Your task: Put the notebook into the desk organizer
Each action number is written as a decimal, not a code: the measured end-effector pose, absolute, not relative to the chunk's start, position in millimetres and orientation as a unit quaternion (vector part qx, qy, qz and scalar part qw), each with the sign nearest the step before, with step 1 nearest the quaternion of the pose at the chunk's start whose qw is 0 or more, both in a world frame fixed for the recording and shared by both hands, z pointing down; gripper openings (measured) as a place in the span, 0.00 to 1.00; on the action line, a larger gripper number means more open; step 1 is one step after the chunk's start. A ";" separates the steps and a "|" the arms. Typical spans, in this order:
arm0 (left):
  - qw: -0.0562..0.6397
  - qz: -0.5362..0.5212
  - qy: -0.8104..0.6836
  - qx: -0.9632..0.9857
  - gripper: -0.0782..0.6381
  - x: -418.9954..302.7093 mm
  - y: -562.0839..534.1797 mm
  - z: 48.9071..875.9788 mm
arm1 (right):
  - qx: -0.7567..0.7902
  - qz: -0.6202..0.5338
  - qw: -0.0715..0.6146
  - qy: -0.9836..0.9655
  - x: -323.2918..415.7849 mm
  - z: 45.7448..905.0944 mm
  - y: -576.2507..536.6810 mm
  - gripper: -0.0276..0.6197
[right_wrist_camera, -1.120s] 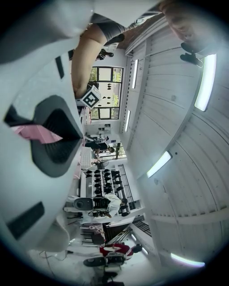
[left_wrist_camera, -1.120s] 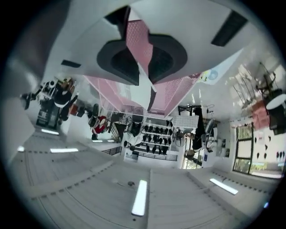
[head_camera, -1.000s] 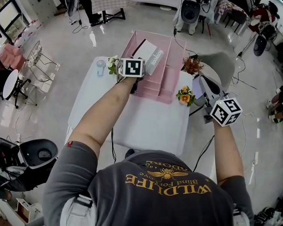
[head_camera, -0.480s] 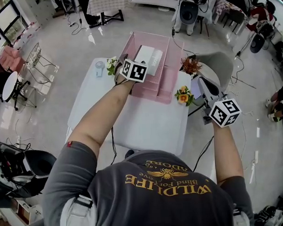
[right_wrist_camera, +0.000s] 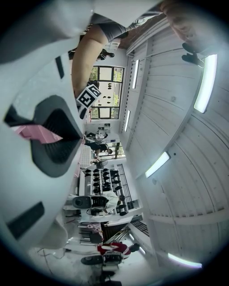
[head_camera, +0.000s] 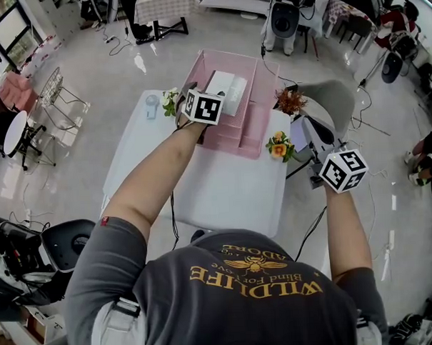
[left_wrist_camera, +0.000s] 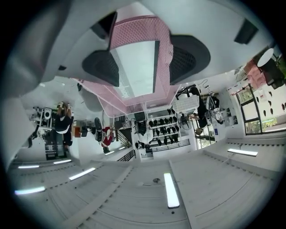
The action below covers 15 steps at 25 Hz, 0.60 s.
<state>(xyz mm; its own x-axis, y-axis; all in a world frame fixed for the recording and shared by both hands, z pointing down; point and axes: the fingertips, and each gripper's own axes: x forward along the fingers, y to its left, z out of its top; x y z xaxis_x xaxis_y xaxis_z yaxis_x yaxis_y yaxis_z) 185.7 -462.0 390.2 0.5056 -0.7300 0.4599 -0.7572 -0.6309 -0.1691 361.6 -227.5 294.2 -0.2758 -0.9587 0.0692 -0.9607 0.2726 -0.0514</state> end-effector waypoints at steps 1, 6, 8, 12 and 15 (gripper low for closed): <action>0.030 0.243 -0.424 0.872 0.61 188.1 -459.3 386.4 | 0.602 0.041 0.012 -0.797 361.8 293.2 -227.3 0.04; 0.046 0.163 -0.362 0.917 0.55 203.9 -426.9 346.9 | 0.603 0.034 0.007 -0.797 363.8 284.4 -224.0 0.04; 0.053 0.136 -0.329 0.933 0.53 207.4 -409.7 332.1 | 0.604 0.031 0.006 -0.796 365.0 280.4 -221.2 0.04; 0.067 0.095 -0.284 0.952 0.49 209.2 -377.6 312.0 | 0.611 0.028 0.003 -0.791 370.9 274.2 -212.6 0.04; 0.074 0.071 -0.261 0.960 0.46 207.0 -352.1 307.0 | 0.619 0.026 0.000 -0.785 376.2 269.7 -202.9 0.04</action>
